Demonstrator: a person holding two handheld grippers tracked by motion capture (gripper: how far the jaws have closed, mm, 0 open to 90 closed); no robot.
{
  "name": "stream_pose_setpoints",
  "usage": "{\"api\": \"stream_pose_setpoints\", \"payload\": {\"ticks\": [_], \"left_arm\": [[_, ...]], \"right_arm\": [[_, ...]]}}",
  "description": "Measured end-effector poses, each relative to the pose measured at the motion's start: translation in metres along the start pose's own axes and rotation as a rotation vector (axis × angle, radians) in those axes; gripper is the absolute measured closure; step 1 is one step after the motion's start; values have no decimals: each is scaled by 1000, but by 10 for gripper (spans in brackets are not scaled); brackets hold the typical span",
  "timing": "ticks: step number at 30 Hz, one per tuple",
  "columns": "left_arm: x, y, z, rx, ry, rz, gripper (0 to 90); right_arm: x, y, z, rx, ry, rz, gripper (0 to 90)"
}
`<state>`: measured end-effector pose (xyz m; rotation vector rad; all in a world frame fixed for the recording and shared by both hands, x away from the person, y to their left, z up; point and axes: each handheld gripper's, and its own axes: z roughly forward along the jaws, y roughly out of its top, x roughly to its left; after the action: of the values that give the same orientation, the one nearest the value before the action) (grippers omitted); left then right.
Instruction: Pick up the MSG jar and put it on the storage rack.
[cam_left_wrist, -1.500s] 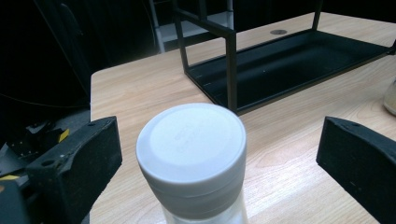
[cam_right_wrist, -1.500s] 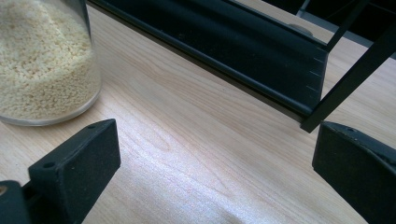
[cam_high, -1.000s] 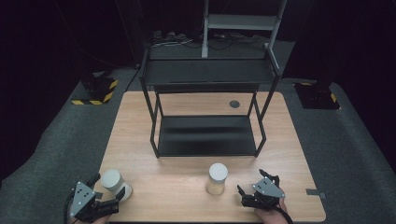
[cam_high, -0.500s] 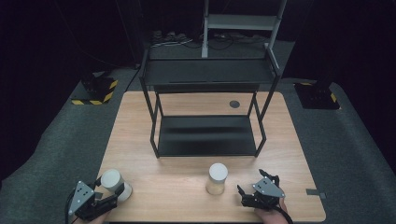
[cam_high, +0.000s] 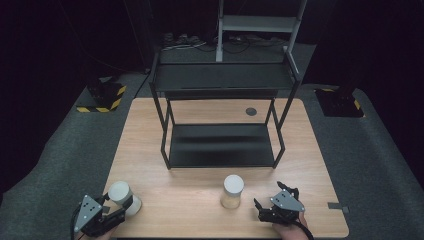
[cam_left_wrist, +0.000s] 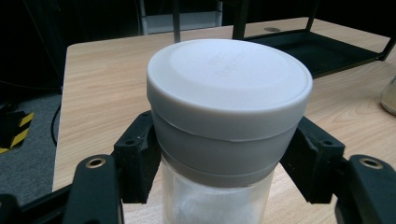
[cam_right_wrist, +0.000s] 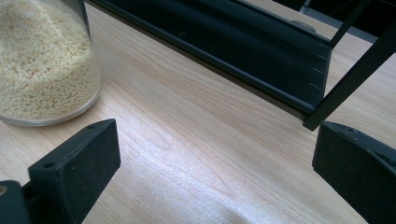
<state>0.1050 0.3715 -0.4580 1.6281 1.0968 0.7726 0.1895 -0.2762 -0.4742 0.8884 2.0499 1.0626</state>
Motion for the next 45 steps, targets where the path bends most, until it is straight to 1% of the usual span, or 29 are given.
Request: {"api": "stream_pose_setpoints", "payload": {"ticks": [3,6,10,15,21,23,24,25,28,32,35,37,38,39,45], "left_arm": [[-3,6,-1,-8,-6,9,348],[-9,14,-3,-33,-22,16,348],[-15,28,-1,-62,-52,-1,348],[-22,52,14,-66,-84,14,348],[-30,80,38,-93,-121,44,347],[-31,86,43,-99,-130,50,347],[-34,96,51,-104,-141,60,347],[-34,96,51,-104,-141,60,348],[-39,108,60,-104,-152,80,347],[-44,121,74,-109,-167,74,348],[-47,127,83,-118,-184,59,347],[-48,131,87,-123,-194,56,347],[-51,136,92,-130,-204,56,347],[-51,136,92,-130,-204,56,347],[-62,153,104,-142,-226,74,347]], "right_arm": [[0,1,0,5,1,-2,2],[0,0,0,-2,2,3,2],[-1,0,0,1,2,6,2],[0,0,0,2,4,-6,2],[0,-1,0,-4,0,1,2],[0,-1,0,-4,2,-2,2],[0,0,0,-2,2,-1,2],[0,0,0,-2,2,-1,2],[0,-1,0,-4,3,-1,2],[-1,-1,0,-3,7,0,2],[-2,-1,0,-5,7,2,2],[-1,-1,0,-5,8,0,2],[-1,0,0,-2,9,-3,2],[-1,0,0,-2,9,-4,2],[-1,-1,0,-3,9,-2,2]]}}
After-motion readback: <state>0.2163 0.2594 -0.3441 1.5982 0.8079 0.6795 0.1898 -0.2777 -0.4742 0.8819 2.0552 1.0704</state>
